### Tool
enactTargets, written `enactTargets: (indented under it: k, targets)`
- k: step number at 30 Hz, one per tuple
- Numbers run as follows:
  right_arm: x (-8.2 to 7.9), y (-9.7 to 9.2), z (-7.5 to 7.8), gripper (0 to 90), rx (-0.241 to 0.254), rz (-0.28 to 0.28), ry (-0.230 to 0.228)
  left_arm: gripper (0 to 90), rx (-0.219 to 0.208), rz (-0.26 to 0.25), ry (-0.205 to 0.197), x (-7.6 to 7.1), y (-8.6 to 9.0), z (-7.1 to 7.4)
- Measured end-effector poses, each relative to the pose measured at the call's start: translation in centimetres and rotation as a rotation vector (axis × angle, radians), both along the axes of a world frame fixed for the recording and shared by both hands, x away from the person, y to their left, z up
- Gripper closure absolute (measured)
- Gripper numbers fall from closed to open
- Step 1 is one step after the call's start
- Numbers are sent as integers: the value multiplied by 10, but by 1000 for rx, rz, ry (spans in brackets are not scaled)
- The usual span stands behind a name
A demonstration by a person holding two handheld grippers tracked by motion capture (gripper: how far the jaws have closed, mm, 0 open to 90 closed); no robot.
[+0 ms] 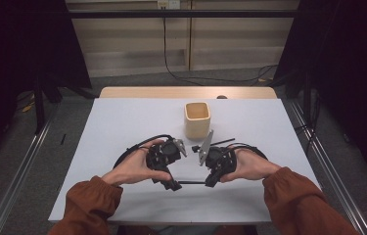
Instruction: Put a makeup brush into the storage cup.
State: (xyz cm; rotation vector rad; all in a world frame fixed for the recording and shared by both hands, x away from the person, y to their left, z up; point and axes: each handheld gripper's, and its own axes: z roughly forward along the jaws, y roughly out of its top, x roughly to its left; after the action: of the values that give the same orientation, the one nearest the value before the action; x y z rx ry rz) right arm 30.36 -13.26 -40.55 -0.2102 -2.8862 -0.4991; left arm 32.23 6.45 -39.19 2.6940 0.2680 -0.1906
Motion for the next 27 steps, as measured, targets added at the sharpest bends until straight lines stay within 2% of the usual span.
enactTargets:
  k: [2, 6, 12, 17, 27]
  targets:
    - [0, -2, 0, 865, 6, 1, -3, 50, -10, 7, -10, 1, 5, 0]
    - [-1, -7, 0, 865, 1, -17, 4, 48, -30, 24, -4, 3, 12, 1]
    - [-1, -14, -2, 864, 4, -28, 0, 48, -43, 47, -14, 3, 20, 0]
    - [-2, -16, -2, 865, 4, -36, -6, 48, -74, 69, -24, 3, 29, 0]
    - [-4, -33, -3, 864, 20, -73, -31, 44, -135, 107, -36, -2, 48, -3]
